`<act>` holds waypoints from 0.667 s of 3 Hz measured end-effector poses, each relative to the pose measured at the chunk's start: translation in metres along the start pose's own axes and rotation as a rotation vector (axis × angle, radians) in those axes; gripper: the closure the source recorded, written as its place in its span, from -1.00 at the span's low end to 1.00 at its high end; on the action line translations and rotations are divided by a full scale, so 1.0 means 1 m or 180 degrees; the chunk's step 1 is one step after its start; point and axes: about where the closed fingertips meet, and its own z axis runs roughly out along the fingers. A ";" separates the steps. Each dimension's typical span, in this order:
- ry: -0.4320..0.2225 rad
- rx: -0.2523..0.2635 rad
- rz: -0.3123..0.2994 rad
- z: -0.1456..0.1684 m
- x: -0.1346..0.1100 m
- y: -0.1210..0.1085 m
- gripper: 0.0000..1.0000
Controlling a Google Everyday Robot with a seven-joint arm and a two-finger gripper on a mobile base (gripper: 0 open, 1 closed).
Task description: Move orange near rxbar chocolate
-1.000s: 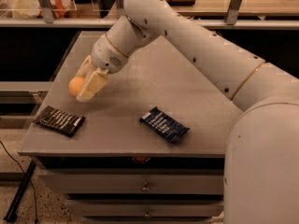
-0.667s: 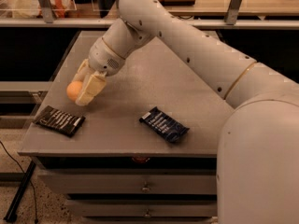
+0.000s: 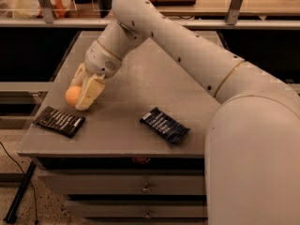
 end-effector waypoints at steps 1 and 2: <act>0.0054 -0.0075 -0.0031 0.004 0.001 0.001 0.63; 0.0085 -0.0132 -0.0054 0.006 0.001 0.002 0.16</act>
Offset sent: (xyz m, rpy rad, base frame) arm -0.0042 -0.0026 -0.0035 -0.0475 0.0016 0.0619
